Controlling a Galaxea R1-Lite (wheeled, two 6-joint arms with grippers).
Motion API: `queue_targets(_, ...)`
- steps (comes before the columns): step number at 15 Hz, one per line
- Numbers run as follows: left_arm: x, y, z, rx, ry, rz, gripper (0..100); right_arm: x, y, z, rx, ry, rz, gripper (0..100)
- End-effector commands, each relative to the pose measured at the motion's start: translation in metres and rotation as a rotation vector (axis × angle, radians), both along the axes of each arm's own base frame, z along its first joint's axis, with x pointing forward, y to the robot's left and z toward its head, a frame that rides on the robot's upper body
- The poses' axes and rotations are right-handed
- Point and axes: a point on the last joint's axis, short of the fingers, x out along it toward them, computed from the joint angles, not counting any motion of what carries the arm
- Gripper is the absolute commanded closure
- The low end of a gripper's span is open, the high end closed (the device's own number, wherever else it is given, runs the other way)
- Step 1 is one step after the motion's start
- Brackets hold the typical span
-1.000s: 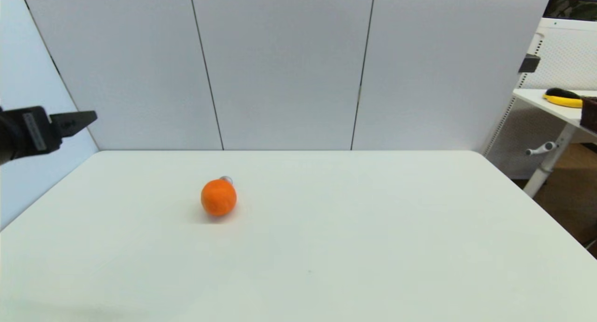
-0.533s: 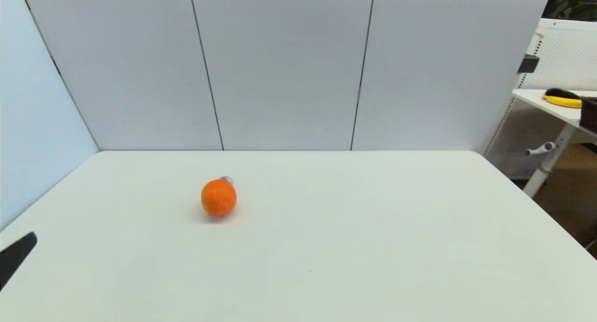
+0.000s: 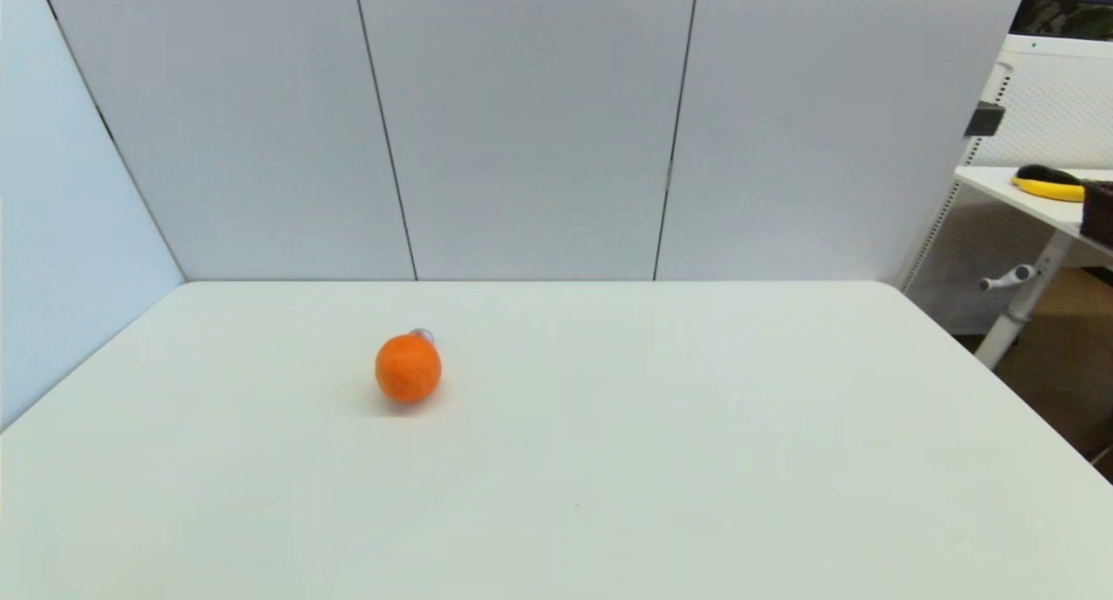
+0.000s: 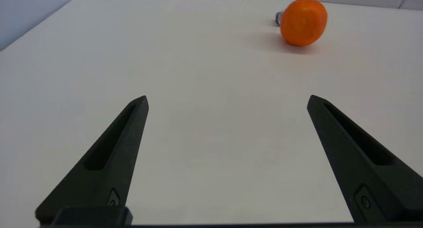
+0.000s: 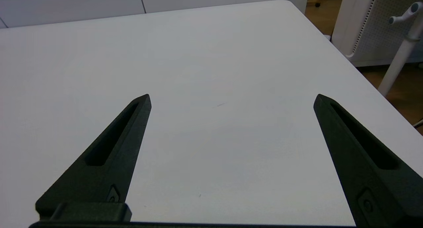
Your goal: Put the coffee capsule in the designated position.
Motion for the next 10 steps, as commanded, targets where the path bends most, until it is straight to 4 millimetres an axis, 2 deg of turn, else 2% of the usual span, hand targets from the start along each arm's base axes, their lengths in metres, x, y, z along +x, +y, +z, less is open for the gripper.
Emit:
queue_targets(1, -0.0024, 0.0002, -0.0077, 0.01, -0.055, 0.012, 0, 0.0002, 0.0, -0.0004, 0.001, 0.002, 0.0, 0)
queue_targets(10, -0.0024, 0.0002, -0.0077, 0.052, -0.054, 0.008, 0, 0.0002, 0.0, -0.0004, 0.001, 0.002, 0.0, 0)
